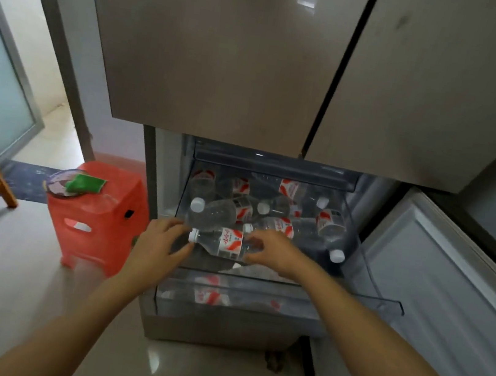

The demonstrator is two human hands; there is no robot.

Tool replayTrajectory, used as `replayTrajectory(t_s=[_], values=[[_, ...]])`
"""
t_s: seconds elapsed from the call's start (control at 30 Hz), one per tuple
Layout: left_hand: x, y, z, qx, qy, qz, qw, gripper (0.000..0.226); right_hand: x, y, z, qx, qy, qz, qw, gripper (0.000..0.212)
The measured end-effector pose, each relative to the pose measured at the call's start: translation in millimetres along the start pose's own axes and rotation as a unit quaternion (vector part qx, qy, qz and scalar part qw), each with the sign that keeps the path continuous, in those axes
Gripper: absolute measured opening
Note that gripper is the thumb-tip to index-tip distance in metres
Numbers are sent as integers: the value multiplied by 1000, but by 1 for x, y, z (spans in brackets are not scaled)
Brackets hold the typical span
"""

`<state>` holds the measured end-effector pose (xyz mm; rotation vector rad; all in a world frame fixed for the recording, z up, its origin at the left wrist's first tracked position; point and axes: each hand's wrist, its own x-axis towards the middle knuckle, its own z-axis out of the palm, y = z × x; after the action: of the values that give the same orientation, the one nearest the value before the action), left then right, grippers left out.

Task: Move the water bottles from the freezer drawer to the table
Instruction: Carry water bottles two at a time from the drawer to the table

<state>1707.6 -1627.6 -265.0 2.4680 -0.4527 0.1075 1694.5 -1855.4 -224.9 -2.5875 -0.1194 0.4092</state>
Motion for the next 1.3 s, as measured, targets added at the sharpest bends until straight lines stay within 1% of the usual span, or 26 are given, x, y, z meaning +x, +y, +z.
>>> replayTrajectory(t_s=[0.07,0.13,0.23,0.3,0.37,0.43,0.5,0.57,0.6,0.67,0.73,0.8,0.87,0.9,0.93,0.97,1.0,1.03,1.07,1.1,1.13,1.2,1.23,1.3], values=[[5,-13,6,-6,-29,-9,1000,81,21,-1,4,-24,-75,6,997,44],[5,-25,13,-3,-40,-11,999,80,37,-3,12,-51,-141,-3,989,49],[4,-29,18,18,-23,6,1000,72,59,-4,25,-92,-239,-13,967,51],[4,-29,17,24,-37,-6,999,74,73,-4,38,-126,-298,-21,946,54],[4,-24,12,32,-48,-9,998,72,79,-6,49,-162,-334,-41,928,53],[3,-23,12,69,-40,-1,997,54,87,-6,58,-189,-354,-63,914,54],[1,-24,14,81,-39,-7,996,41,93,-7,65,-192,-369,-80,906,62],[0,-27,16,92,-45,-9,995,40,98,-8,67,-194,-379,-89,900,74],[-1,-27,17,101,-46,-13,994,41,100,-7,68,-197,-379,-95,899,77],[-3,-29,20,102,-32,-19,994,43,101,-3,66,-184,-361,-101,908,81],[-4,-28,19,102,20,-16,994,41,99,3,52,-152,-318,-106,930,85],[-4,-27,20,91,85,-1,992,37,93,11,29,-88,-266,-96,955,86],[-6,-16,26,48,152,-13,987,37,80,20,2,-31,-205,-94,974,87],[-5,-7,28,15,182,-34,983,40,73,23,-10,-8,-173,-99,980,88],[-3,4,30,-34,193,-62,979,45,67,25,-19,23,-144,-104,984,88],[0,17,30,-97,181,-99,974,53,61,26,-26,67,-121,-109,984,88],[6,31,30,-167,136,-138,967,61,54,27,-32,115,-100,-118,981,88],[11,41,30,-233,73,-161,956,67,50,26,-36,157,-80,-132,975,88],[18,50,30,-295,14,-158,942,67,46,22,-37,191,-62,-147,968,89],[24,56,31,-348,-21,-138,927,64,44,19,-37,221,-48,-162,960,89],[30,62,31,-388,-29,-121,913,62,42,15,-35,248,-37,-175,952,89],[38,67,27,-435,11,-124,892,63,39,8,-26,295,-21,-189,936,93],[41,67,25,-438,42,-127,889,64,39,4,-20,319,-21,-190,928,97],[42,67,22,-408,83,-136,899,65,42,2,-11,345,-37,-176,921,108]])
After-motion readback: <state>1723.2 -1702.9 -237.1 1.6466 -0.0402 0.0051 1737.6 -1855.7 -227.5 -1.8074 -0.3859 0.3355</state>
